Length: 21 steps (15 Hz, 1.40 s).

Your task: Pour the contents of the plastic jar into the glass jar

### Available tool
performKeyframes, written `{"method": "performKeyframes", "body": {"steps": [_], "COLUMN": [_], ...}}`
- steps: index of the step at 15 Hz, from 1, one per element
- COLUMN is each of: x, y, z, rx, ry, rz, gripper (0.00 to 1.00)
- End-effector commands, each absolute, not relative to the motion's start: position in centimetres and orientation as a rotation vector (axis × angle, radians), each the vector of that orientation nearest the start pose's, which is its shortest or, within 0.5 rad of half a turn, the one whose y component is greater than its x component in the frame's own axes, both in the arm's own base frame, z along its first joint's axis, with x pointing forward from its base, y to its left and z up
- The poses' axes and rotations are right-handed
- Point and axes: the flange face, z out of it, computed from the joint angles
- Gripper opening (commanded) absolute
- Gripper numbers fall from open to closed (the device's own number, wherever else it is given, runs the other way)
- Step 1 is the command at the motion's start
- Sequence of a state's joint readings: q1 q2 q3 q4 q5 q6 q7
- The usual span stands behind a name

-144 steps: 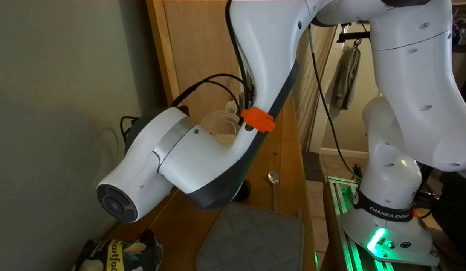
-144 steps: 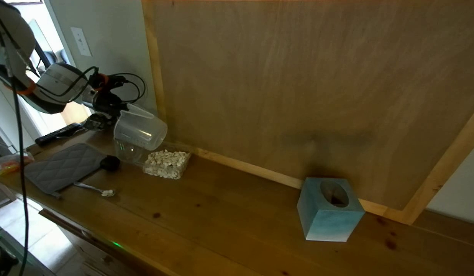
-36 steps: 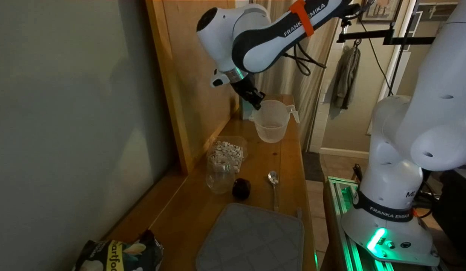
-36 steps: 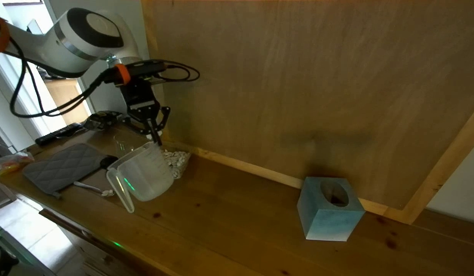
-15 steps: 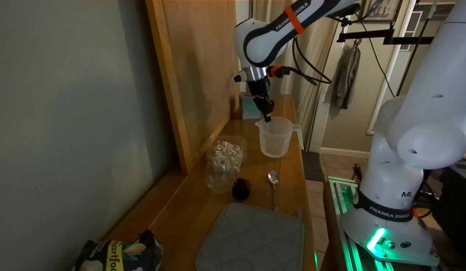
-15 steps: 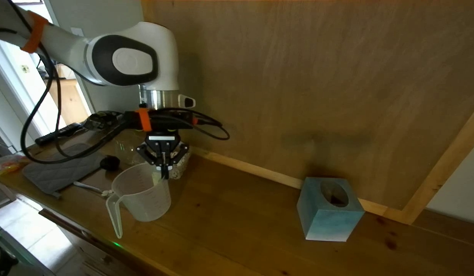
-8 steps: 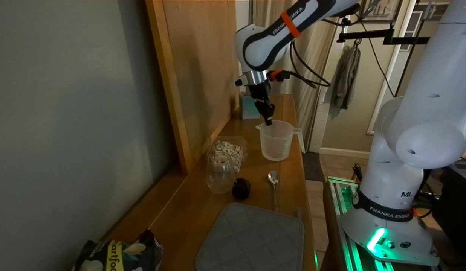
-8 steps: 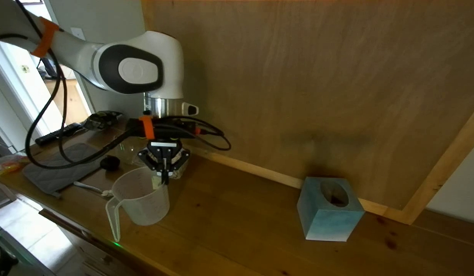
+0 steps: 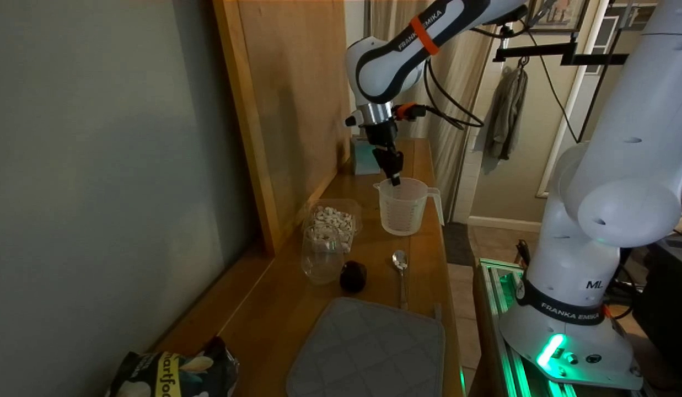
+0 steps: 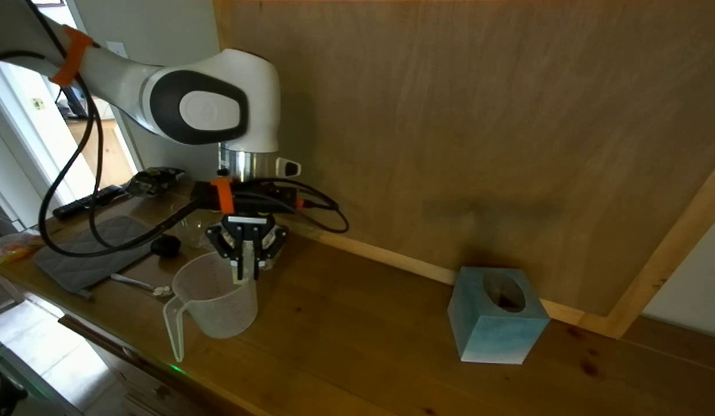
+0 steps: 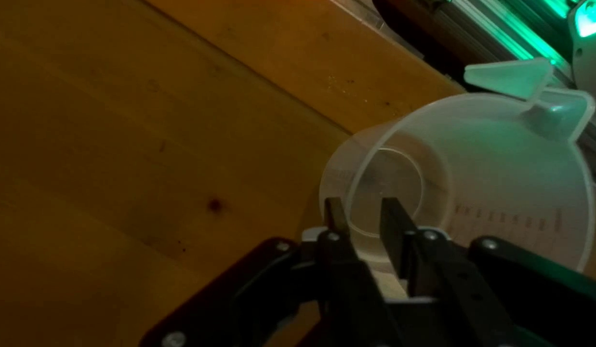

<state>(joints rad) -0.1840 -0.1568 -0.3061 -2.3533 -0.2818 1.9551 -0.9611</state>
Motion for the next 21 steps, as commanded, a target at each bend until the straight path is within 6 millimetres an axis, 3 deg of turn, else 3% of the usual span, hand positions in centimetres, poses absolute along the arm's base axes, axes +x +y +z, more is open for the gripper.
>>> {"method": "performKeyframes", "body": {"steps": [1, 7, 14, 18, 19, 21], "x": [39.0, 39.3, 37.2, 34.7, 36.7, 36.3], "y": [-22.0, -20.1, -16.8, -14.7, -16.0, -15.7], "z": [38.6, 40.5, 43.6, 43.9, 43.7, 43.9], "rx": [-2.954, -2.972, -3.09, -3.144, -3.13, -3.134], "ry": [-0.977, -1.022, -0.751, -0.587, -0.658, -0.655], "rz": [0.439, 0.413, 0.365, 0.347, 0.394, 0.383], "gripper": [0.56, 0.98, 1.0, 1.0, 1.0, 1.0]}}
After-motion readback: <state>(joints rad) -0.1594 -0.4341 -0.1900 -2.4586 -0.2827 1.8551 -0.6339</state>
